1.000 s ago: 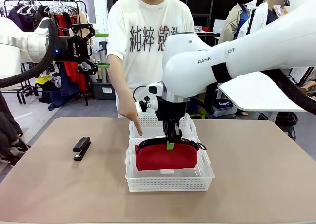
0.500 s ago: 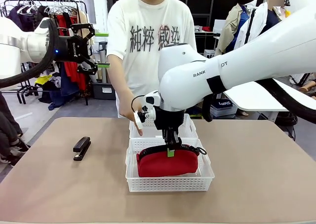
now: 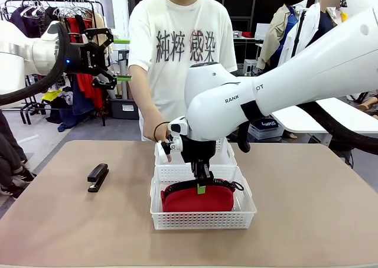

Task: Distribute items into two baskets.
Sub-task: Place the picked Pencil pouch into the Organizing basket as instructed by the person.

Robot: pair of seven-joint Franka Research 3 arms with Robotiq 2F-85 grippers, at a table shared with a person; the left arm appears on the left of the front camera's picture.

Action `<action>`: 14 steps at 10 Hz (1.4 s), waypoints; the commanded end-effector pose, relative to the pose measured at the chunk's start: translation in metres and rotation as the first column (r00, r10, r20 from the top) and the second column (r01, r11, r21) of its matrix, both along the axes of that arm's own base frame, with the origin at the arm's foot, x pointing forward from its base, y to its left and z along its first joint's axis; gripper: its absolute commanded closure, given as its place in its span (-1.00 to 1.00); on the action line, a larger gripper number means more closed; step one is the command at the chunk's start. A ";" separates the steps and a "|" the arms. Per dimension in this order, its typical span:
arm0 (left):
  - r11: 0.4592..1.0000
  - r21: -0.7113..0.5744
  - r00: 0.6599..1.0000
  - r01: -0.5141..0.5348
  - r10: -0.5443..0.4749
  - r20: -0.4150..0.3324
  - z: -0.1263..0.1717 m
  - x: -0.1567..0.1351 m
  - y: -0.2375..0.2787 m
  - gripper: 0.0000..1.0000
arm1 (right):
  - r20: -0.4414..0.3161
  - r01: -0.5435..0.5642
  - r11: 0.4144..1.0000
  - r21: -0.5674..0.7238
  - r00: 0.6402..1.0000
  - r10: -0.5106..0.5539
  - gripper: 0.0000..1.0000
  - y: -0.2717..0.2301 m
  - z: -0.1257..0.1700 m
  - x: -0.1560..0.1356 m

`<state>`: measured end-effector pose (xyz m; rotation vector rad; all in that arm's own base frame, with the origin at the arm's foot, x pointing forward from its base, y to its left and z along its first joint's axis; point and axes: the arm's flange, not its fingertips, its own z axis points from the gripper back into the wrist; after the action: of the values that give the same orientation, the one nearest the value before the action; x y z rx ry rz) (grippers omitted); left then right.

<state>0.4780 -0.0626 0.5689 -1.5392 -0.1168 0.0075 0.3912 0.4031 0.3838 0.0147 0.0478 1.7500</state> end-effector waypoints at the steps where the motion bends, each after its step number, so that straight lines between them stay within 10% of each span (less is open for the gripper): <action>1: 1.000 -0.002 1.000 -0.001 0.001 0.004 0.002 -0.001 0.000 -1.00 | 0.022 0.022 1.000 -0.013 1.000 -0.022 1.00 0.006 -0.002 0.003; 5: 1.000 -0.002 1.000 -0.001 0.001 0.004 0.002 -0.001 0.000 -1.00 | 0.011 0.024 1.000 -0.016 1.000 -0.024 0.90 0.008 -0.006 0.007; 10: 1.000 -0.002 1.000 -0.001 0.001 0.004 0.002 -0.001 0.000 -1.00 | 0.006 0.024 1.000 -0.015 1.000 -0.024 -0.95 0.008 -0.005 0.009; 14: 1.000 -0.002 1.000 -0.001 0.001 0.004 0.002 -0.001 0.000 -1.00 | 0.005 0.032 0.999 0.013 0.999 -0.032 -1.00 0.002 0.009 0.011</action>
<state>0.4780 -0.0626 0.5689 -1.5392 -0.1167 0.0074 0.4032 0.4069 0.3839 0.0289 0.0397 1.7358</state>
